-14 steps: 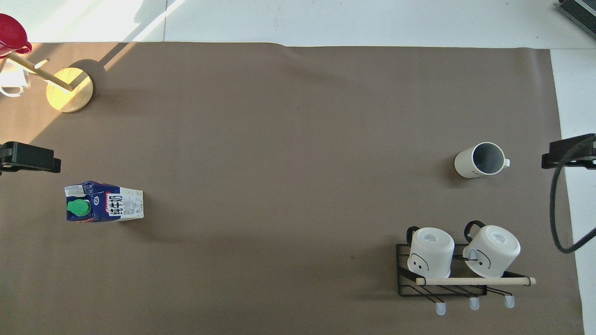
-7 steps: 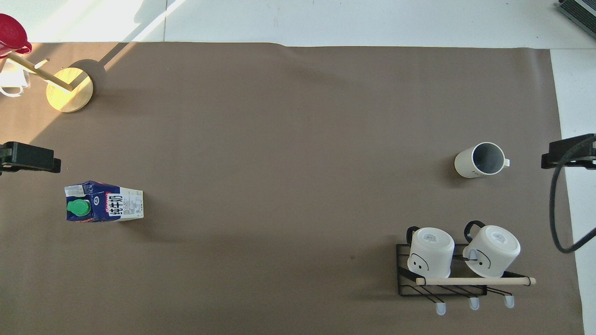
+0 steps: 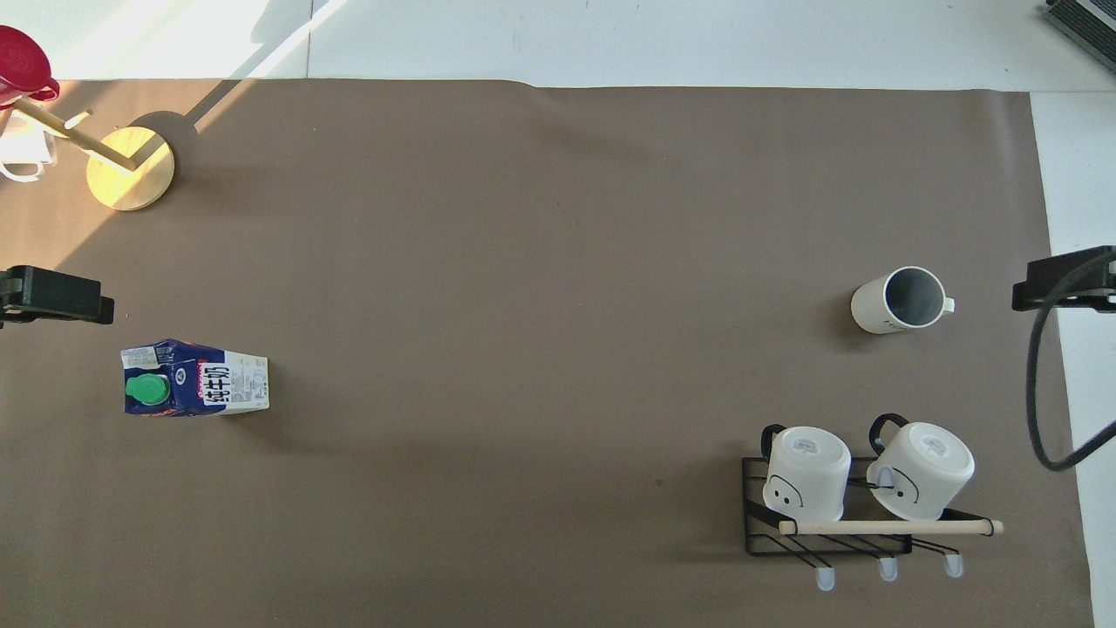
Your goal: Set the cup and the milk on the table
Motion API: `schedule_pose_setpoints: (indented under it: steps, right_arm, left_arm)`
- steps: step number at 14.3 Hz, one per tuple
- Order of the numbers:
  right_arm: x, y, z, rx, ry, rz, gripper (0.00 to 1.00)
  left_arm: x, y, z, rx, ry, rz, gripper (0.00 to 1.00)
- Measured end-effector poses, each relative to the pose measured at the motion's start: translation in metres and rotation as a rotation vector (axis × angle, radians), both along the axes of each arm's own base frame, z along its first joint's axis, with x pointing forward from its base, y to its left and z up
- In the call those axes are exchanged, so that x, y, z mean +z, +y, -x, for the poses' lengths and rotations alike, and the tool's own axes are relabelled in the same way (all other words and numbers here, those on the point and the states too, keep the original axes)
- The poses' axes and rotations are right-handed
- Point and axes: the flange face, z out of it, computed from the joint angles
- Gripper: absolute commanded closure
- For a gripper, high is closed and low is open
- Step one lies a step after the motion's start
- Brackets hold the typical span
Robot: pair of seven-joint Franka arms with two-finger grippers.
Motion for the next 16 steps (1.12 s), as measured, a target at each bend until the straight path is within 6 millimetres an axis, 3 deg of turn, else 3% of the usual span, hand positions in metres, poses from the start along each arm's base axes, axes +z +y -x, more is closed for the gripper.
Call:
schedule_pose_setpoints:
  steps: [10, 16]
  right_arm:
    - [-0.001, -0.001, 0.0, -0.002, 0.001, 0.0, 0.0]
    - [-0.003, -0.002, -0.01, -0.002, -0.046, 0.001, 0.0]
  left_arm:
    - [0.0, 0.0, 0.0, 0.0, 0.0, 0.0, 0.0]
    - [0.0, 0.0, 0.0, 0.0, 0.0, 0.0, 0.0]
